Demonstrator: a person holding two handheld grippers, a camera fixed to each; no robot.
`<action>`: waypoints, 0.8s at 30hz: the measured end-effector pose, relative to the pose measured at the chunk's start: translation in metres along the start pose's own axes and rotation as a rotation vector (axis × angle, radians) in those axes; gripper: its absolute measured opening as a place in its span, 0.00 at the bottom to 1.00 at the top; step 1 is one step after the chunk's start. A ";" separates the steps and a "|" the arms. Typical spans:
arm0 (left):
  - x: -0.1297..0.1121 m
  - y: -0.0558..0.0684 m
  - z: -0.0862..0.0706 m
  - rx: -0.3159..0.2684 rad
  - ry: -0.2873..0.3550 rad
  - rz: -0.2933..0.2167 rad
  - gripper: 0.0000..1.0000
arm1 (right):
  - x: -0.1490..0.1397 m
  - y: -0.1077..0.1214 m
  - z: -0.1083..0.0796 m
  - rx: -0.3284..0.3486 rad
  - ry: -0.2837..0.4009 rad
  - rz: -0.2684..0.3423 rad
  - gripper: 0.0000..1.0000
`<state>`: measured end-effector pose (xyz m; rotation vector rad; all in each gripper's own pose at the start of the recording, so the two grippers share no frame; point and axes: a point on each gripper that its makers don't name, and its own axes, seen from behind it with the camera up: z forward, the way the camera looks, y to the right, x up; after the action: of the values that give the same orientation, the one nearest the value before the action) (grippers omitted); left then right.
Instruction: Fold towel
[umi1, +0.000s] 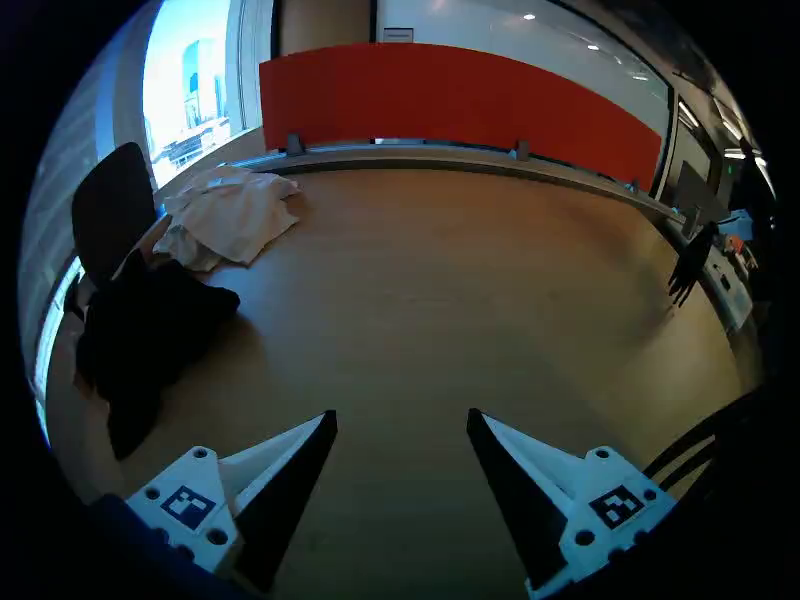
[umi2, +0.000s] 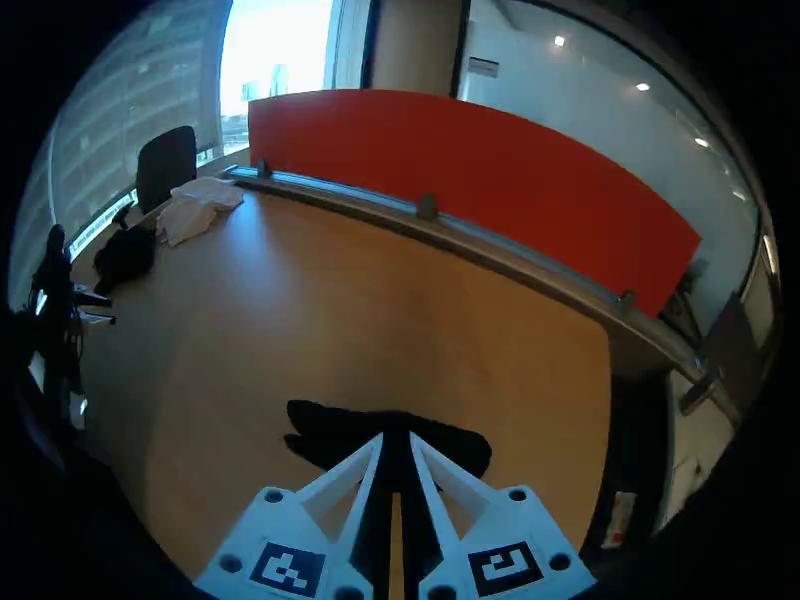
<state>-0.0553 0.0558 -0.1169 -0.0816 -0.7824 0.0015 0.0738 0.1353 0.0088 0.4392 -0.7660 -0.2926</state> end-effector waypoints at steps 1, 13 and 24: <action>0.000 0.000 0.000 0.001 0.000 0.000 0.97 | -0.001 0.003 0.000 -0.002 -0.003 0.001 0.05; 0.004 0.004 0.000 0.012 -0.002 0.015 0.97 | -0.009 0.040 0.002 -0.027 -0.025 -0.001 0.05; 0.005 0.008 0.001 0.014 -0.006 0.022 0.97 | -0.011 0.053 0.003 -0.039 -0.036 -0.006 0.05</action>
<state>-0.0522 0.0642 -0.1132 -0.0772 -0.7879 0.0285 0.0689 0.1850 0.0300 0.4006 -0.7929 -0.3209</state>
